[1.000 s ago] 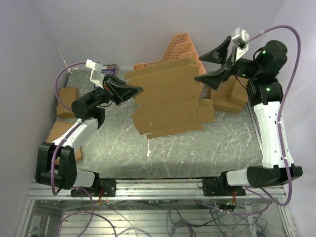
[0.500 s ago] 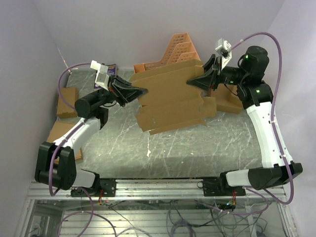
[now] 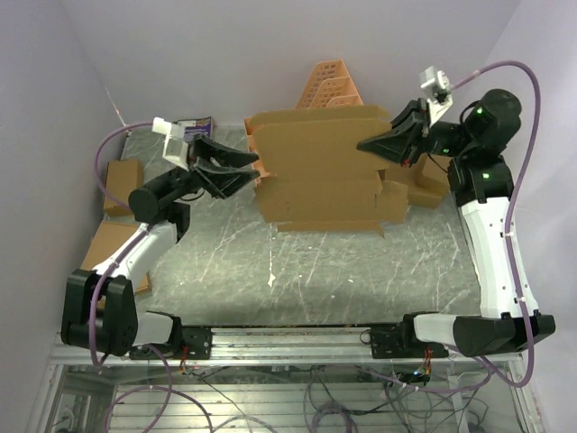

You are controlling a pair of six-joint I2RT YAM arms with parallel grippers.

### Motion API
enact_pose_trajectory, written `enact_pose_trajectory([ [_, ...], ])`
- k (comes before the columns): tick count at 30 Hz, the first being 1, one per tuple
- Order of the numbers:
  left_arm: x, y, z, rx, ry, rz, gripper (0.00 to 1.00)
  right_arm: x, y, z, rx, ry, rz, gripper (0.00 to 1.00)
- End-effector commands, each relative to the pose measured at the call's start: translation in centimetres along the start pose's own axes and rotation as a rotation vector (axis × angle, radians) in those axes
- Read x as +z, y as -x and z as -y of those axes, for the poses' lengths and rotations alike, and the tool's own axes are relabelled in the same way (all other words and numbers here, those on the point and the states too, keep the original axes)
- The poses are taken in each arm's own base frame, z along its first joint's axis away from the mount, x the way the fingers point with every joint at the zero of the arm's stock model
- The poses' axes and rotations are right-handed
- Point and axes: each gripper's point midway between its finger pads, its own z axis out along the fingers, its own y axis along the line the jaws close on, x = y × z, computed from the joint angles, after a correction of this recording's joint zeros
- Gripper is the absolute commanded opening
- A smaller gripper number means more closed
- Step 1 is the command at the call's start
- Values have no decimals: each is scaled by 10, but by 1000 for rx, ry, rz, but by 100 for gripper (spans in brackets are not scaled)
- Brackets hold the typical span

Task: Fold the paper box

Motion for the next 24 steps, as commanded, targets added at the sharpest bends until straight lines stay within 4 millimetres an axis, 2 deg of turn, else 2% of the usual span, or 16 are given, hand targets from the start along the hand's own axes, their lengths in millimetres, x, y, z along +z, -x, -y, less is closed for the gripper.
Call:
enact_pose_trajectory([
  [1,-42,25,-5,67,82,135,62,-15,40,-21,-15,34,42,0],
  [4,-60,30,-21,55,158,163,66,-20,59,-35,-17,56,54,0],
  [7,-59,37,-23,117,163,178,69,-24,73,-44,-31,58,63,0],
  [11,-48,42,-26,135,119,151,56,-31,88,-52,-46,45,80,0],
  [14,-29,36,-14,147,37,118,47,-34,92,-53,-47,31,90,0],
  [18,-13,36,-3,135,-28,116,26,-34,89,-52,-35,30,92,0],
  [21,-4,33,1,117,-60,112,22,-34,87,-52,-30,30,92,0],
  [24,4,32,12,107,-105,99,22,-34,85,-51,-27,29,90,0],
])
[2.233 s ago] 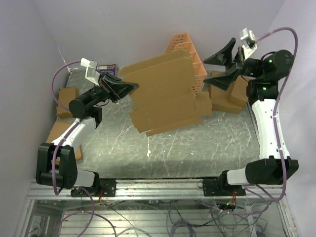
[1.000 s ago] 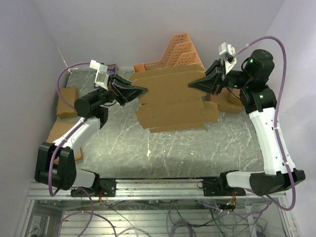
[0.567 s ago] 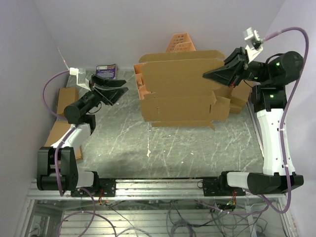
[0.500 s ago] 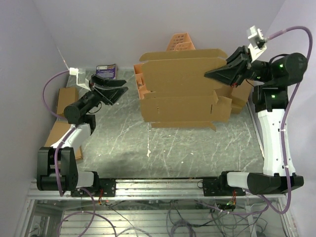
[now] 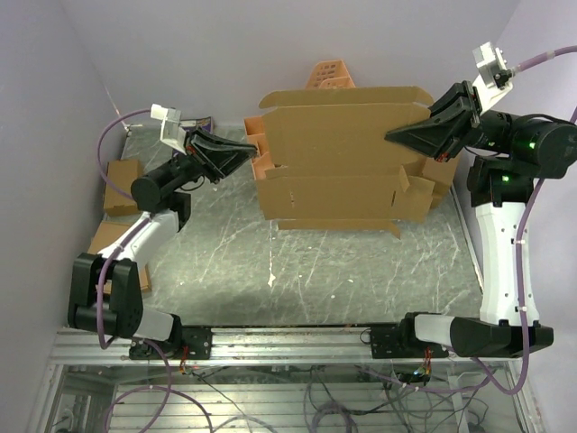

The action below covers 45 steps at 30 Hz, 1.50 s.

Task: Fold the paper box

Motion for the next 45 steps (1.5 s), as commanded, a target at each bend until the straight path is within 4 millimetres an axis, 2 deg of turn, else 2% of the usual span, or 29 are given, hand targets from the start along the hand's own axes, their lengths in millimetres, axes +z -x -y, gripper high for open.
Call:
enact_pose_trajectory([
  [1,11,12,49,190,-204,18,23,-2,1,-6,-10,-2,1,0],
  [4,13,9,56,182,-219,-17,25,-2,-1,-5,-6,-3,-1,0],
  [10,16,0,50,173,-160,-90,26,-1,-1,-3,-2,-3,2,0],
  [24,27,-14,68,190,-193,-171,29,0,-7,6,18,-11,3,0],
  [35,35,-18,74,180,-199,-179,48,1,-11,8,24,-8,0,0],
  [45,49,-24,65,162,-130,-173,54,2,-14,8,28,-3,-1,0],
])
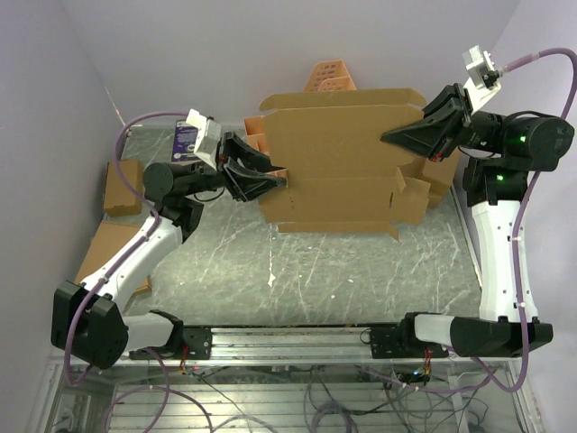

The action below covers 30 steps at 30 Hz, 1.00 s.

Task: Fold the paper box

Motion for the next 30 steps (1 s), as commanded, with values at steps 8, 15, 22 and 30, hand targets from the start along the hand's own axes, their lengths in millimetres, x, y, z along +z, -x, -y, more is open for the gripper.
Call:
enact_pose_trajectory([
  [8,17,15,2,37,22,45,50,2,1,-6,-12,9,7,0],
  [15,25,16,9,26,-28,73,39,3,-2,-6,-5,17,5,0],
  [22,27,15,14,-1,-73,83,7,3,-4,-6,-4,18,3,0],
  [30,26,16,17,6,-76,88,7,3,-4,-7,-5,19,2,0],
])
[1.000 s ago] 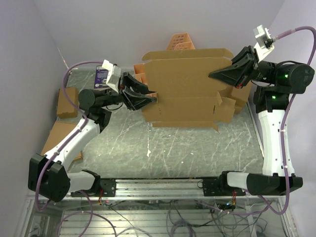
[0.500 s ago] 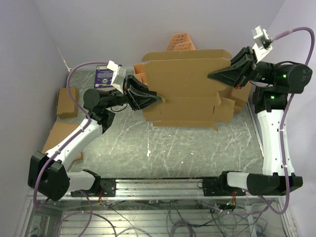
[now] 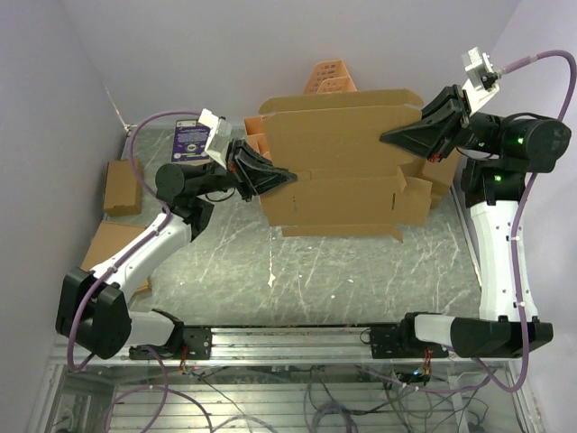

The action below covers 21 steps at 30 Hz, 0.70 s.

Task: Fold the paper box

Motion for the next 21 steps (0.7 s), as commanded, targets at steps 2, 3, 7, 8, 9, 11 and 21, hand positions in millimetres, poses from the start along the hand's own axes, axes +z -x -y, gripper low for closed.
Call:
enact_pose_trajectory([
  [2,8,24,14,80,-33,51,7,1,1,-10,-11,17,-4,0],
  [3,8,24,11,77,-14,50,8,1,2,-10,-14,18,-5,0],
  [7,-20,30,-14,108,193,78,55,-1,12,-9,-50,4,-11,0],
  [8,-32,34,-17,113,253,94,60,-2,16,-9,-64,-2,-11,0],
  [9,-52,40,-26,123,330,116,64,-3,21,-8,-76,-10,-8,0],
  [11,-82,52,-22,147,409,163,67,-3,31,-7,-97,-20,1,0],
  [21,-135,9,-2,179,461,268,74,-9,98,-14,-232,-88,105,0],
])
